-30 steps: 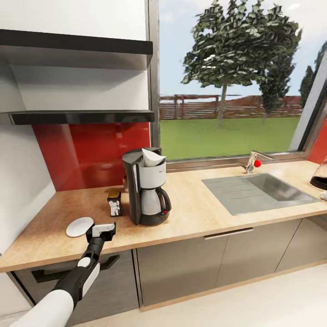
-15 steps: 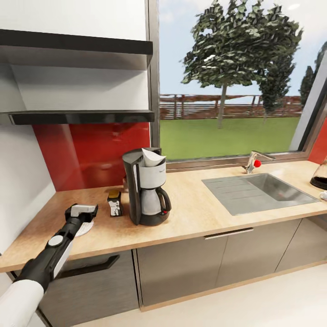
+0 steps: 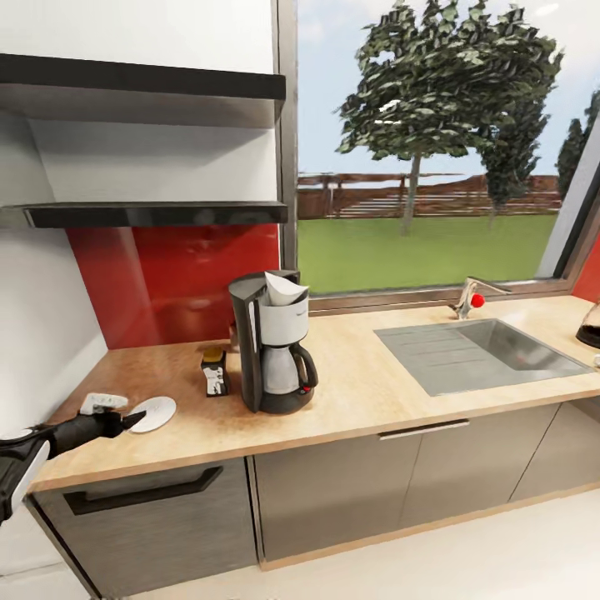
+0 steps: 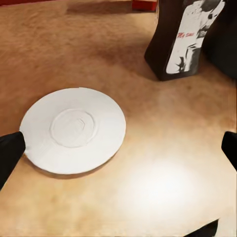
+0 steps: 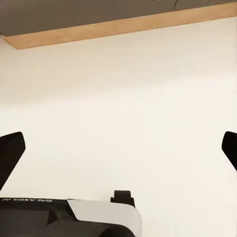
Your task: Set up a coffee station on the kitchen countertop: keep the coffee maker on the countertop, move the bottle of coffee from the kitchen shelf to the counter next to the coffee maker, place a paper coffee filter on top of the coffee maker, put the saucer next to the coffee maker with the coffee cup on the saucer, and place the electric kettle next to the coffee maker.
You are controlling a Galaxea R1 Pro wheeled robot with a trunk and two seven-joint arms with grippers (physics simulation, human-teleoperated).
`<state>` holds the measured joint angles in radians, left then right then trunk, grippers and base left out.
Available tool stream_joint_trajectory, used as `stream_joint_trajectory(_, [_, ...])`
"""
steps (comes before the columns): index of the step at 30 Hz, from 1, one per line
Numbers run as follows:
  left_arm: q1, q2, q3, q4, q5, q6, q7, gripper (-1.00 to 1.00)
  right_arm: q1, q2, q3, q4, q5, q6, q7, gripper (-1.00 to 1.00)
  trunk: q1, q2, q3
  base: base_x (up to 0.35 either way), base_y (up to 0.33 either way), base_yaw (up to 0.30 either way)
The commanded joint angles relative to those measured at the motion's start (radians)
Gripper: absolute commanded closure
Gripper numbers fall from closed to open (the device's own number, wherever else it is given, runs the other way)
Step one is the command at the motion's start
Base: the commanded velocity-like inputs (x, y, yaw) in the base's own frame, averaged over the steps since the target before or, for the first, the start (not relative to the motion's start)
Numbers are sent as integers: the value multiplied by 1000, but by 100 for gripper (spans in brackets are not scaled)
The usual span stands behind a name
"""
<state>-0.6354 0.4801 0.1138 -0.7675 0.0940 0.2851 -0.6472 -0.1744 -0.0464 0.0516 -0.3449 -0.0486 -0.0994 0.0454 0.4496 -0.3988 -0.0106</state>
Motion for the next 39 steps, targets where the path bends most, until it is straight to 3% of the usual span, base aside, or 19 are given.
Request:
stream_joint_trajectory(1, [0, 5, 9, -1, 14, 15, -4, -100, 0, -1, 5, 2, -4, -3, 1, -100, 0, -1, -2, -12, 11, 232])
stream_joint_trajectory(9, [-1, 9, 70, -7, 19, 18, -5, -100, 0, -1, 5, 4, -4, -3, 1, -100, 0, -1, -9, -168, 183, 237])
stream_joint_trajectory(17, [-6, 5, 69, -54, 15, 18, -6, -100, 0, -1, 11, 3, -3, -4, 1, -100, 0, -1, -13, 25, 118, 80])
stream_joint_trajectory(20, [-15, 1, 65, -71, 13, 68, -5, -100, 0, 6, 10, -43, -7, -4, 3, -100, 0, -1, -13, 2, 4, 2])
stream_joint_trajectory(25, [-85, -10, 62, -104, 17, 216, -6, -100, 0, 32, 10, -260, -10, 0, 7, -100, 0, -1, -13, 0, 0, 0])
stream_joint_trajectory(28, [-159, -28, 50, -111, 15, 311, -6, -100, 0, 119, 12, -462, -10, 7, 8, -100, 0, -1, -13, 0, 0, 0])
stream_joint_trajectory(30, [-201, -34, 1, -111, 14, 371, -5, -100, 0, 177, 17, -561, -10, 21, 8, -100, 0, -1, -13, 0, 0, 0])
stream_joint_trajectory(31, [-224, -35, -28, -110, 14, 395, -5, -100, -1, 209, 34, -608, -10, 48, 8, -100, 0, -1, -13, 0, 0, 0])
stream_joint_trajectory(32, [-240, -35, -41, -109, 14, 409, -5, -100, -1, 221, 51, -637, -10, 70, 8, -100, 0, -1, -13, 0, 0, 0])
stream_joint_trajectory(35, [-294, -36, -65, -98, 14, 474, -5, -100, -3, 221, 135, -794, -13, 197, 7, -100, 0, -1, -13, 0, 0, 0])
stream_joint_trajectory(36, [-307, -37, -68, -97, 13, 513, -5, -100, -3, 221, 160, -885, -37, 262, 7, -100, 0, -1, -13, 0, 0, 0])
stream_joint_trajectory(38, [-317, -38, -70, -96, 14, 542, -6, -100, -4, 221, 181, -972, -107, 330, 7, -100, 0, -1, -13, 0, 0, 0])
stream_joint_trajectory(39, [-322, -41, -70, -96, 14, 554, -6, -100, -6, 221, 202, -1023, -184, 382, 7, -100, 0, -1, -13, 0, 0, 0])
